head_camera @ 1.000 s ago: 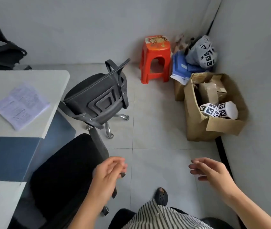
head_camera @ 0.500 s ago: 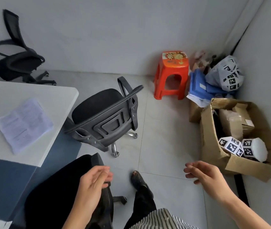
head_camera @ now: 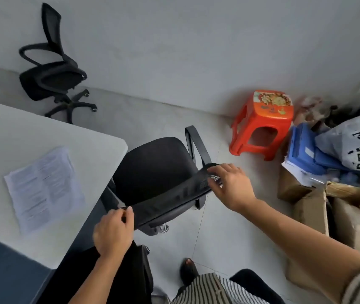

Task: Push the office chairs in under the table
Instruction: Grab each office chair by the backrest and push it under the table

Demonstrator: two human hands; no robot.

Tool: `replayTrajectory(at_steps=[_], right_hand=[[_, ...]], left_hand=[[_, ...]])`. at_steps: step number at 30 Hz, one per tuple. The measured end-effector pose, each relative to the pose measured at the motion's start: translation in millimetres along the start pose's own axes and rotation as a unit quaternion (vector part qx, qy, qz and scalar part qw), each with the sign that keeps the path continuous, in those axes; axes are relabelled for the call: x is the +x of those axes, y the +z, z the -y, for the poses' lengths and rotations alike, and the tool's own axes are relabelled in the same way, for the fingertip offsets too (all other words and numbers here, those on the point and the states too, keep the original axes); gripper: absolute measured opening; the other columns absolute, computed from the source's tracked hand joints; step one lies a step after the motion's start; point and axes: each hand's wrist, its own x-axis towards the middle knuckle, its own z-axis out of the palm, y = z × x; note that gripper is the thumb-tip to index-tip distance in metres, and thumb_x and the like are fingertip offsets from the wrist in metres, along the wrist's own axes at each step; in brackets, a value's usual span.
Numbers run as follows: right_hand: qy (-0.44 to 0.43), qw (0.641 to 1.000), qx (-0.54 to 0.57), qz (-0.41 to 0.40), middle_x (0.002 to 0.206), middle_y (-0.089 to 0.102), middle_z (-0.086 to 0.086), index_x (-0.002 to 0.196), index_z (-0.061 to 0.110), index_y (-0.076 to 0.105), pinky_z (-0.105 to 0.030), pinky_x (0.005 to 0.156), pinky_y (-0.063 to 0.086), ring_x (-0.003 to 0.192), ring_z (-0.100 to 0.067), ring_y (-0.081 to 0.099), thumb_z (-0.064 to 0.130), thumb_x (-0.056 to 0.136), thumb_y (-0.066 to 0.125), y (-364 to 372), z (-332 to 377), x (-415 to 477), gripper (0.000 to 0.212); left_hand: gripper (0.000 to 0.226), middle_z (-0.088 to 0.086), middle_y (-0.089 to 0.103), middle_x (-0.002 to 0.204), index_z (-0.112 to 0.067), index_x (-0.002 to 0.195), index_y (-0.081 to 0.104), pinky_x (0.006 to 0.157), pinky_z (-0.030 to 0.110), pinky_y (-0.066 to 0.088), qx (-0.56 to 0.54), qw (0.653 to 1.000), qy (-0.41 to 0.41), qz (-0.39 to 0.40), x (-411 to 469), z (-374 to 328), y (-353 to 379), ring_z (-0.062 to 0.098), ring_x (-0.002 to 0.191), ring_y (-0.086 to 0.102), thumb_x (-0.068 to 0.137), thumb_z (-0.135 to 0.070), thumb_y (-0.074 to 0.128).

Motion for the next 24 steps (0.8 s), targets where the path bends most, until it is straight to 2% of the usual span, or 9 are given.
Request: replayTrajectory(at_steps=[3,7,13,18,24], right_hand=[[0.024,0.995,0.004,0.097,0.091,0.071,0.004,0.09,0.024,0.069,-0.033,0.074,0.047,0.087,-0.023,0.064,0.039,0.086,0.052,27,-14,34,0.023],[0.046,0.997,-0.024,0.049,0.072,0.07,0.002,0.068,0.02,0.07,-0.033,0.071,0.045,0.075,-0.025,0.065,0.04,0.082,0.049,37,-47,58,0.032],[0.051,0.997,-0.046,0.044,0.07,0.07,0.002,0.064,0.019,0.068,-0.031,0.069,0.04,0.074,-0.025,0.063,0.041,0.084,0.061,30,-73,147,0.03],[-0.056,0.993,-0.099,0.03,0.06,0.061,0.001,0.059,0.018,0.059,-0.033,0.062,0.04,0.062,-0.026,0.061,0.042,0.085,0.04,43,-108,226,0.04],[-0.139,0.981,-0.125,0.043,0.06,0.058,0.001,0.062,0.018,0.063,-0.031,0.061,0.039,0.06,-0.025,0.057,0.04,0.086,0.036,38,-129,316,0.042]], left_hand=[[0.048,0.002,0.054,0.056,-0.013,0.057,0.055,0.046,0.03,0.041,0.043,0.999,0.007,-0.011,3,-13,9,0.022,0.051,0.05,0.09,-0.039,0.033],[0.042,0.001,0.052,0.054,-0.013,0.054,0.053,0.046,0.029,0.036,0.054,0.998,0.022,-0.015,11,-46,21,0.021,0.049,0.049,0.085,-0.035,0.035],[0.037,-0.007,0.04,0.055,-0.017,0.057,0.052,0.047,0.024,0.028,0.041,0.999,0.01,-0.029,55,-92,43,0.012,0.048,0.039,0.085,-0.034,0.035],[0.033,-0.008,0.042,0.056,-0.02,0.061,0.05,0.046,0.022,0.03,0.029,0.998,-0.044,-0.032,101,-135,63,0.011,0.048,0.042,0.085,-0.035,0.033],[0.035,-0.005,0.051,0.057,-0.017,0.064,0.055,0.048,0.023,0.033,0.032,0.992,-0.111,-0.047,151,-186,76,0.013,0.051,0.045,0.083,-0.034,0.031]])
